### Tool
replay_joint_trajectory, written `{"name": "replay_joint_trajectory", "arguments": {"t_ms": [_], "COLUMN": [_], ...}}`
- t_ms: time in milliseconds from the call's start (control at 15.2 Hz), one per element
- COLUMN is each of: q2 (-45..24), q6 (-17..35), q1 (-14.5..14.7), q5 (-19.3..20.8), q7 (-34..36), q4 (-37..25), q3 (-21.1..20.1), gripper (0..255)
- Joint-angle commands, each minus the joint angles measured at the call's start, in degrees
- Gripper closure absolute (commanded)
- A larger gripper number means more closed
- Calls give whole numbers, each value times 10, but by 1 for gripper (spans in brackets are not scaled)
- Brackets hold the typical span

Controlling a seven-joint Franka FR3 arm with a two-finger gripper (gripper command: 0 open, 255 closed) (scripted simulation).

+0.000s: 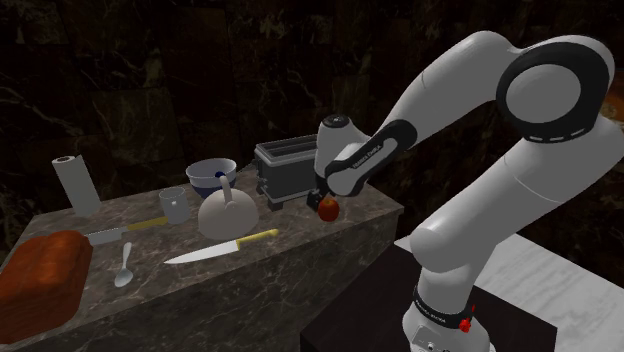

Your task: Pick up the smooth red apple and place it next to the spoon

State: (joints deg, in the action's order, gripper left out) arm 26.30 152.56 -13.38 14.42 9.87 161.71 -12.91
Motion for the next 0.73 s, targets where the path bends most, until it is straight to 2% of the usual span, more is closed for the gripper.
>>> {"name": "replay_joint_trajectory", "arguments": {"t_ms": [0, 528, 594, 660], "q2": [-21, -27, -27, -27], "q6": [22, 28, 28, 28], "q1": [-13, -16, -16, -16], "q5": [13, 16, 16, 16], "q7": [7, 9, 9, 9], "q4": [0, 0, 0, 0], "q3": [-4, -6, -6, -6], "gripper": [0, 0, 255, 255]}}
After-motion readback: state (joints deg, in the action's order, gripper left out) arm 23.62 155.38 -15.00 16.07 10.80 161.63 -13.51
